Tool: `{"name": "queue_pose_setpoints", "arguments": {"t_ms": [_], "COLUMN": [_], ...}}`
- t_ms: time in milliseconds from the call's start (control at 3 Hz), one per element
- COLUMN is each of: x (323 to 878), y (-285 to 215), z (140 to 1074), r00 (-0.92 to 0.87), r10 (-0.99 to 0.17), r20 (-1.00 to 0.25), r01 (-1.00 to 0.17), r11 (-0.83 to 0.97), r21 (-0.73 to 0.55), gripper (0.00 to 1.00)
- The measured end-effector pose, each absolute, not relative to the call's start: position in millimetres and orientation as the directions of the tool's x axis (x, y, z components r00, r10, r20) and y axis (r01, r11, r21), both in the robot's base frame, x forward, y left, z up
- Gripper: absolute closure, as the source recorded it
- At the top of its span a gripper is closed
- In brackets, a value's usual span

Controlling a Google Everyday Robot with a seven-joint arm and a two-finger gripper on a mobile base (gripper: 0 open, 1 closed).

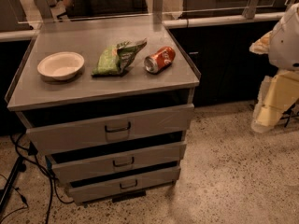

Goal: Open bottom drawer

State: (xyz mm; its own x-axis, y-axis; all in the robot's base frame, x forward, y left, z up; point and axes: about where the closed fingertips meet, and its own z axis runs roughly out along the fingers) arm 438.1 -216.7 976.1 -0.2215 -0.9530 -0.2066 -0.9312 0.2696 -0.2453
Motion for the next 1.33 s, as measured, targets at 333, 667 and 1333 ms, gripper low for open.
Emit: {"name": "queue_pose_setpoints", "arguments": {"t_ms": [333, 667, 1333], "x": [438, 429, 391], "y": [-217, -219, -182], "z": [976, 965, 869], "r00": [-0.222, -0.229, -0.197], "r10": [-0.953, -0.951, -0.948], "r20": [-0.207, -0.209, -0.252], "r01": [-0.931, -0.93, -0.953], "r11": [0.27, 0.278, 0.246], "r21": [-0.245, -0.242, -0.177], "gripper": [0.0, 0.0, 0.0]}}
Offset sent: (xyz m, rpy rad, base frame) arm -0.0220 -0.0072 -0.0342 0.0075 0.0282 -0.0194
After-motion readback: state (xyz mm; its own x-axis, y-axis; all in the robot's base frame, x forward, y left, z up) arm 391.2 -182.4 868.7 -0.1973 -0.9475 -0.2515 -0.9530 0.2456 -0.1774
